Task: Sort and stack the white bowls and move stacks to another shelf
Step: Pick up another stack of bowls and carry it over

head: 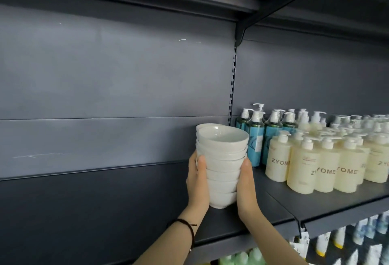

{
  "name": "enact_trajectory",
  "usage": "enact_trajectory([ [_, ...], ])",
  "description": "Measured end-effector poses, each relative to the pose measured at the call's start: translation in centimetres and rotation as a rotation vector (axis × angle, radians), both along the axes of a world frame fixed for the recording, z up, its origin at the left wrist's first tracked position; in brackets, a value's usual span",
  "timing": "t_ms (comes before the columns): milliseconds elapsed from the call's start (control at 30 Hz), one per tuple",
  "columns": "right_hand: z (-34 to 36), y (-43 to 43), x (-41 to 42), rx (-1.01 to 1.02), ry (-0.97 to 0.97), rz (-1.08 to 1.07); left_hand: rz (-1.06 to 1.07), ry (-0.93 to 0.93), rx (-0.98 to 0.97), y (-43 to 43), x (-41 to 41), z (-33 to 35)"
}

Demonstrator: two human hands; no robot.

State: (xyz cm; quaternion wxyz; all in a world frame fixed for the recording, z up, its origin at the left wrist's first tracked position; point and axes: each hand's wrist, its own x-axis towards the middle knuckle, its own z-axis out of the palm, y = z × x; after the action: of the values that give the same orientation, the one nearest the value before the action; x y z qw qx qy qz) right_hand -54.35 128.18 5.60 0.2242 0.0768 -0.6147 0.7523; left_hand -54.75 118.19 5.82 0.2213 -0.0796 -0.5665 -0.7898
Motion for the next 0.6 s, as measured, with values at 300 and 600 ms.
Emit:
enact_trajectory([
  [300, -0.3, 3.6, -4.2, 0.088, -0.171, 0.021, -0.103, -0.031, -0.107, 1.6, -2.4, 0.4],
  [600, -0.1, 4.2, -5.5, 0.092, -0.297, -0.035, -0.071, -0.035, -0.154, 2.2, -4.3, -0.1],
])
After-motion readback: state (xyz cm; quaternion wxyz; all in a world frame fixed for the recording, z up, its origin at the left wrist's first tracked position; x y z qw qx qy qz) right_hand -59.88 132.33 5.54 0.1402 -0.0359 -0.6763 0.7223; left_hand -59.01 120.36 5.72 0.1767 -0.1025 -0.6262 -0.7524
